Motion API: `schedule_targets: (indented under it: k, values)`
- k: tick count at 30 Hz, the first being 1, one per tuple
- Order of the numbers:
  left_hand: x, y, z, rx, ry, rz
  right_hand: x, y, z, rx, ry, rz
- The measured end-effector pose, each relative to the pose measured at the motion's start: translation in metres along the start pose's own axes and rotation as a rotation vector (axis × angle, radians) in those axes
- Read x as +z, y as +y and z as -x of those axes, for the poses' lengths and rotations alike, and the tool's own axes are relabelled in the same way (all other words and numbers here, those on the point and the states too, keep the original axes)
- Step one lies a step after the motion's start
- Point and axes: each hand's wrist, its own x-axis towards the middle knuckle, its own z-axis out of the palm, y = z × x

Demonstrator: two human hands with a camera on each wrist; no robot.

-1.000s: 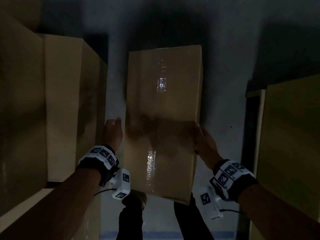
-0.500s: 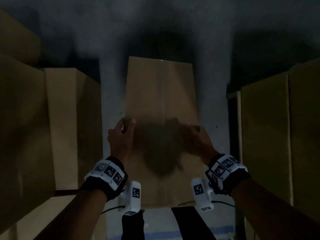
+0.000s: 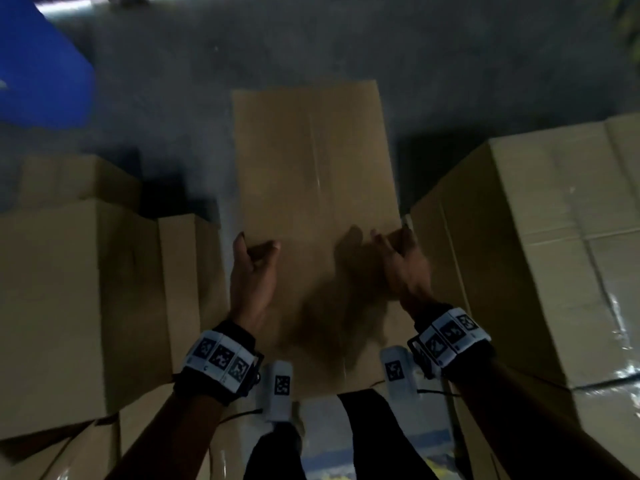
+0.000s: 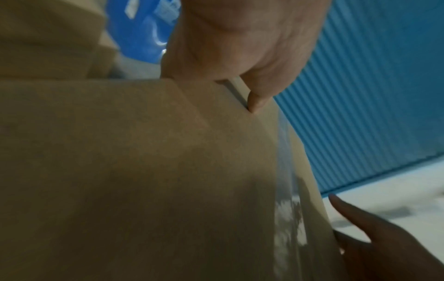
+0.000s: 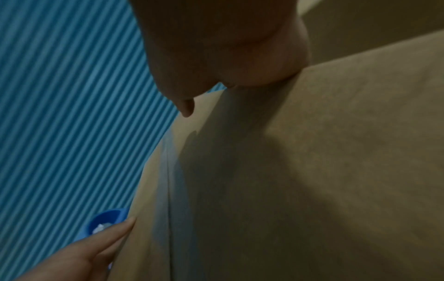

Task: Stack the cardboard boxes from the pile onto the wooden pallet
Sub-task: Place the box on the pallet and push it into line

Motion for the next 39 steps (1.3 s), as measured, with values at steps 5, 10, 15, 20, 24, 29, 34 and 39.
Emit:
schedule_targets:
  k: [5, 10, 15, 20, 24, 29, 34, 39]
  values:
    - [-0.03, 0.039, 0.093, 0.19, -0.008, 0.155, -0.062, -0.038, 0.103, -0.201, 0.146, 0.007]
    - [-0.075, 0.06, 0.189, 0.367, -0.022, 0.223, -0.094, -0.036, 0.228, -0.414, 0.342, 0.001]
    - [-0.112, 0.057, 0.285, 0.593, 0.007, 0.271, -0.115, 0.0, 0.349, -0.528, 0.519, -0.112]
    - [-0.107, 0.056, 0.387, 0.743, -0.127, 0.245, -0.165, 0.05, 0.442, -0.542, 0.725, -0.203]
    - [-0.071, 0.056, 0.462, 0.825, -0.257, 0.268, -0.217, 0.098, 0.501, -0.522, 0.873, -0.26]
    - [-0.009, 0.042, 0.554, 0.948, -0.436, 0.307, -0.284, 0.173, 0.566, -0.47, 1.056, -0.317]
    - [0.07, -0.001, 0.665, 0.998, -0.664, 0.251, -0.358, 0.279, 0.636, -0.365, 1.211, -0.341]
    - [0.149, -0.066, 0.789, 1.03, -0.816, 0.171, -0.432, 0.401, 0.703, -0.245, 1.389, -0.335]
